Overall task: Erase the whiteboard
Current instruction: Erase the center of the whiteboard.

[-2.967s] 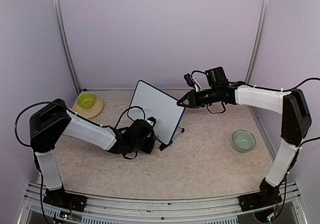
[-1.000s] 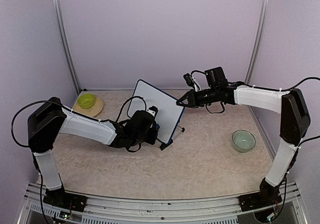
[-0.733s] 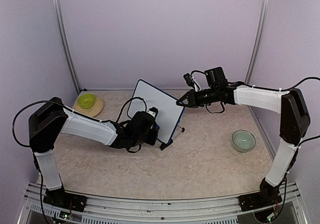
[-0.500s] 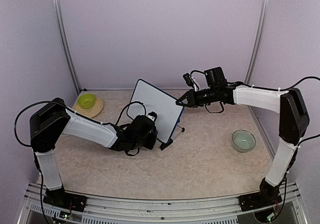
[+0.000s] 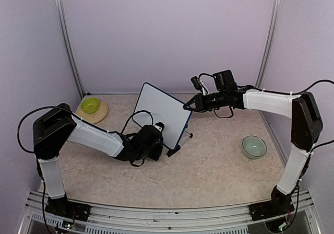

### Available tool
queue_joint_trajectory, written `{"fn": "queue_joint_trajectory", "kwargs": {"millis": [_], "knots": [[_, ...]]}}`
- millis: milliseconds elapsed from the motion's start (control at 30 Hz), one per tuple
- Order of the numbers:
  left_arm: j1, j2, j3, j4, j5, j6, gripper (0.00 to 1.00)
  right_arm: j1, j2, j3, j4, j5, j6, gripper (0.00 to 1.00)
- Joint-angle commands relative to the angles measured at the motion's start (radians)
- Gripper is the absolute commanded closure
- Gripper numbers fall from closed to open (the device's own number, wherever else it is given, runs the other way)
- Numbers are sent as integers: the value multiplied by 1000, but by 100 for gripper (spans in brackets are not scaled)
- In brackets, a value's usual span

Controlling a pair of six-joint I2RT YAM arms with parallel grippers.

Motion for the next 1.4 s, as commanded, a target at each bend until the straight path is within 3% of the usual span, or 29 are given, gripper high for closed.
{"fn": "queue_joint_trajectory", "kwargs": {"millis": [0,367,567,1067,1367], "knots": [[-38,19,-7,11,105,45,92,14,20,17,13,-61,-5,100],[-63,16,15,2,101,67,92,14,15,12,11,-59,-10,100],[-21,27,48,-20,-39,23,92,14,17,15,14,-64,-8,100],[-24,-48,97,127,-54,76,91,14,17,17,0,-59,-17,100],[10,-264,10,151,-341,32,91,13,18,26,-6,-62,-23,100]]}}
